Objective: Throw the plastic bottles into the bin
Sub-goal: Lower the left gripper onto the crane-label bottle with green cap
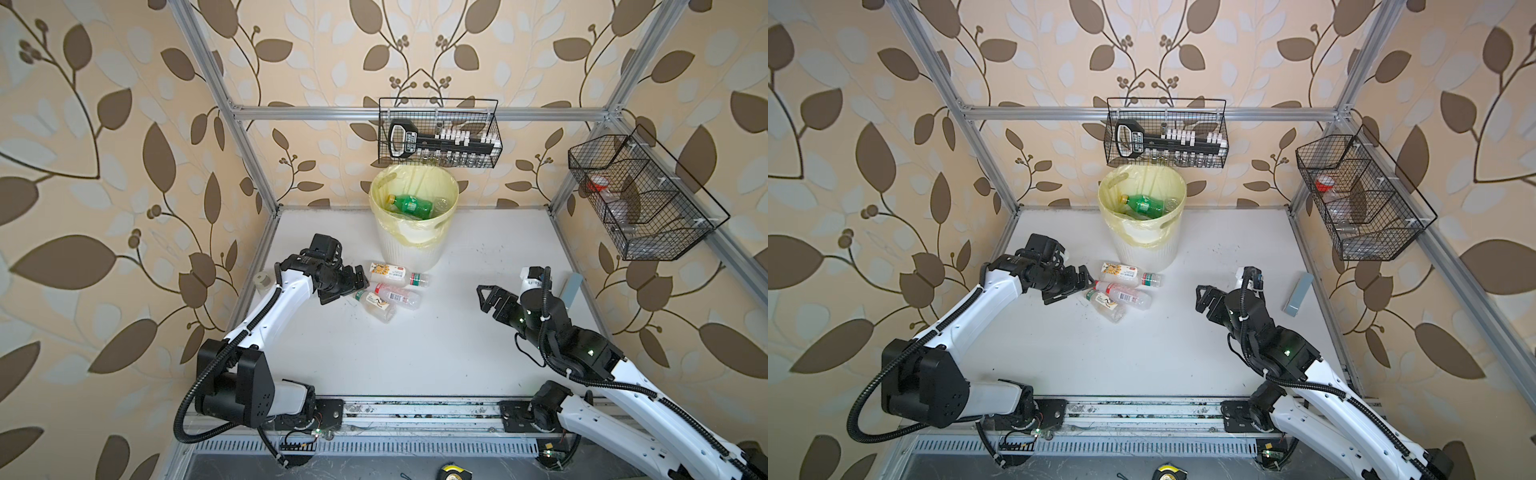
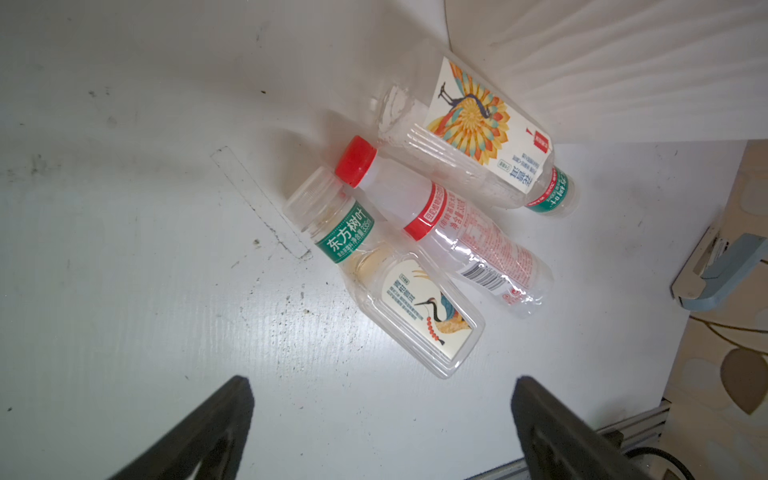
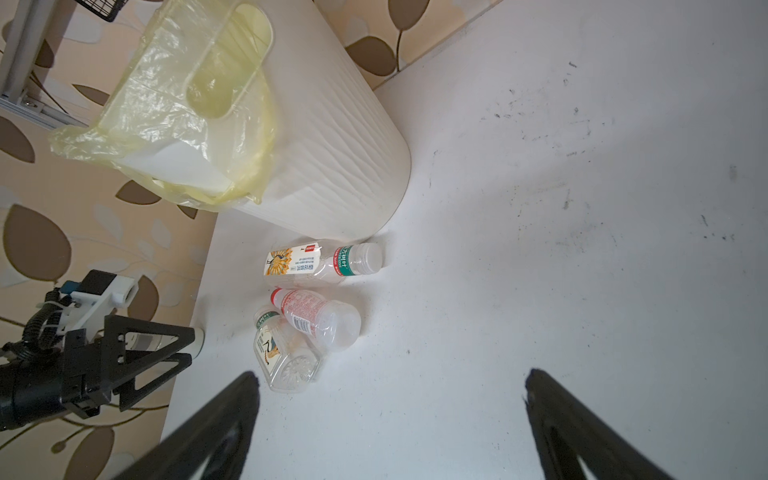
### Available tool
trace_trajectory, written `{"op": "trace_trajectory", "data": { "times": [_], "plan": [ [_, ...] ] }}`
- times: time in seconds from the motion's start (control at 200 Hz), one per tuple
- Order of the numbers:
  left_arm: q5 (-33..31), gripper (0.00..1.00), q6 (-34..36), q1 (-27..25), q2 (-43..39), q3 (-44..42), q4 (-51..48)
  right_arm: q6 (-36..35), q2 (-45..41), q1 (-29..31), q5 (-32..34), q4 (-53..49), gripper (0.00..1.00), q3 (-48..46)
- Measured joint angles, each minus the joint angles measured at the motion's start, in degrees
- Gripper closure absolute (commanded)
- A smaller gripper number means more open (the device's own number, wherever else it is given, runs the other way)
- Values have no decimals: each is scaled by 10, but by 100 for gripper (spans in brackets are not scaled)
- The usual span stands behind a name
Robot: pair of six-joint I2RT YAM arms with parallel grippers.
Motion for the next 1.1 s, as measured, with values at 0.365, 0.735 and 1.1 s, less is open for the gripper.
{"op": "trace_trajectory", "data": {
  "times": [0.365,0.735,1.1],
  "plan": [
    [-13,1,-39,-41,65,4,20,0,12,-2,14,4,0,-12],
    [-42,1,-40,-96,159,48,18,-11,45,-32,16,32,0,-18],
    [-60,1,-39,-139,195,71,19,-11,20,-41,16,35,0,-27]
  ]
}}
